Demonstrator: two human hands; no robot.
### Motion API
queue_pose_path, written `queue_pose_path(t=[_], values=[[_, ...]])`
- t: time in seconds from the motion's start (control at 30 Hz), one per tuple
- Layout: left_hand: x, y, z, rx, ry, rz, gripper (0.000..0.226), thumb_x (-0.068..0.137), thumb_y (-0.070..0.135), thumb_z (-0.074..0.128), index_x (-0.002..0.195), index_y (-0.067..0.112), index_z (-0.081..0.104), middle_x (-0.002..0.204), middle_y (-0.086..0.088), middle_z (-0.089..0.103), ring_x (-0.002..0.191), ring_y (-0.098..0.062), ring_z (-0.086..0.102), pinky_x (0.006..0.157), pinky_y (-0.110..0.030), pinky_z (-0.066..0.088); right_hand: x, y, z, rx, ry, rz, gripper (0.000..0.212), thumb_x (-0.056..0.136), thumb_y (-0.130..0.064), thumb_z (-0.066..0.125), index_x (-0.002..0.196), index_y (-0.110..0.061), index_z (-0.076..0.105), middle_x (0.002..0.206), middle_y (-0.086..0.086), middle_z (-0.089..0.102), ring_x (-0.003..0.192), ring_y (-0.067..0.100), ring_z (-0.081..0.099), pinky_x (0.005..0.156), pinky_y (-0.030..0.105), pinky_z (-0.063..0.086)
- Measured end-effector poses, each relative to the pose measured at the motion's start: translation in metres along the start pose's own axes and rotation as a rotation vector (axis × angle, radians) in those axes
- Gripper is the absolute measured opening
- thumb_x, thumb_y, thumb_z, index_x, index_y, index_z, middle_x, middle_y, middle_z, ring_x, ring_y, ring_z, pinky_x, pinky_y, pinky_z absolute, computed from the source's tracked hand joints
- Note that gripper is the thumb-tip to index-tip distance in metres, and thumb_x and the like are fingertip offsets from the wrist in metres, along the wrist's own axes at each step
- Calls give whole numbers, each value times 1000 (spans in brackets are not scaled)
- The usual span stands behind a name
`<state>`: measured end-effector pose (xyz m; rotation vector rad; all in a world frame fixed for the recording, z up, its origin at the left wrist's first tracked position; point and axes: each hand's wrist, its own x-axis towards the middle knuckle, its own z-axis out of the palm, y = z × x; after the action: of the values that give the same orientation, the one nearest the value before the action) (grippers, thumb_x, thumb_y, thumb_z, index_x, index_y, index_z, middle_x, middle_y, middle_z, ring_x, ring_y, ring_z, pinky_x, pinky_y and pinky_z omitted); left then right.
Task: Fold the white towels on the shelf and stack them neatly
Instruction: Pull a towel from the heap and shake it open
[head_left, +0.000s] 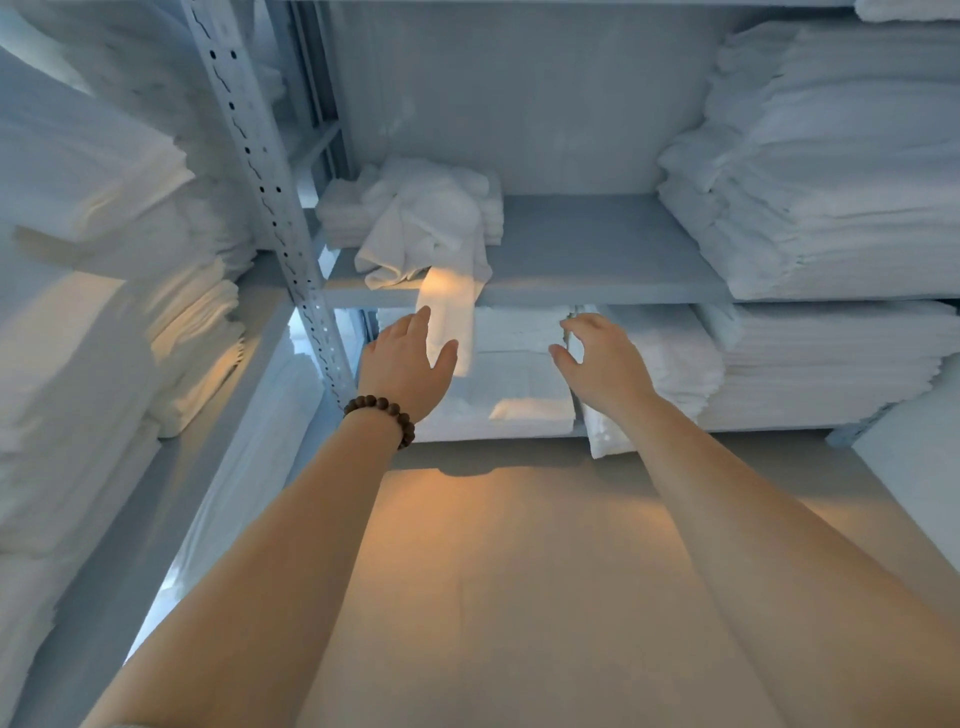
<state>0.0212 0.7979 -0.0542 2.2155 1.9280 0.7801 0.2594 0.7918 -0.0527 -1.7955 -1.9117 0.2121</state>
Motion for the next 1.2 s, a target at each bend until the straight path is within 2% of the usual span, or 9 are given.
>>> queue_pose_path(t=[0.2,0.37,0.53,0.67,0.73,0.9,1.07,1.2], values=[[60,-7,22,17,19,-25,59,94,46,39,142,12,33,141,-8,45,129,-26,41,104,-43,34,65,2,16,36,-15,-23,44,94,-34,50,133,-14,50,142,3,44,127,22,43,106,38,37],[109,-16,37,17,1,-31,61,94,46,38,144,12,29,146,-8,40,133,-26,36,108,-43,30,117,7,37,22,-9,-36,45,95,-35,49,134,-14,49,144,2,43,133,20,36,109,36,32],[165,-35,57,-2,-9,-12,61,94,46,40,144,13,30,147,-7,39,134,-24,36,110,-44,31,172,10,65,27,-22,-26,45,95,-36,48,135,-15,47,144,2,42,134,20,35,109,41,34],[219,-58,75,-12,-16,-25,59,94,45,41,143,14,33,146,-5,41,133,-23,37,110,-43,30,226,10,91,40,-33,-39,43,94,-33,50,133,-14,49,139,3,47,130,21,39,105,34,33],[247,-70,83,-13,-23,-39,58,94,45,42,141,12,34,144,-5,42,132,-24,38,108,-42,28,256,7,103,32,-46,-40,42,94,-31,51,132,-13,50,138,5,48,128,23,41,104,33,34],[327,-100,94,-35,-12,-46,47,93,40,45,127,8,46,125,-9,55,117,-29,49,95,-41,36,337,-7,126,30,-81,-7,44,94,-31,51,134,-14,49,142,5,44,132,23,37,106,38,34],[405,-130,99,-46,-34,-40,58,94,43,42,142,11,32,146,-7,39,135,-24,33,109,-44,28,417,-20,139,22,-74,-1,44,93,-29,52,134,-13,49,142,7,43,133,24,37,107,41,34],[452,-142,109,-20,-62,-25,60,94,43,42,144,11,30,148,-8,36,136,-24,31,110,-45,27,460,-20,156,47,-78,5,43,92,-27,53,132,-11,51,141,8,45,131,25,39,106,41,35]])
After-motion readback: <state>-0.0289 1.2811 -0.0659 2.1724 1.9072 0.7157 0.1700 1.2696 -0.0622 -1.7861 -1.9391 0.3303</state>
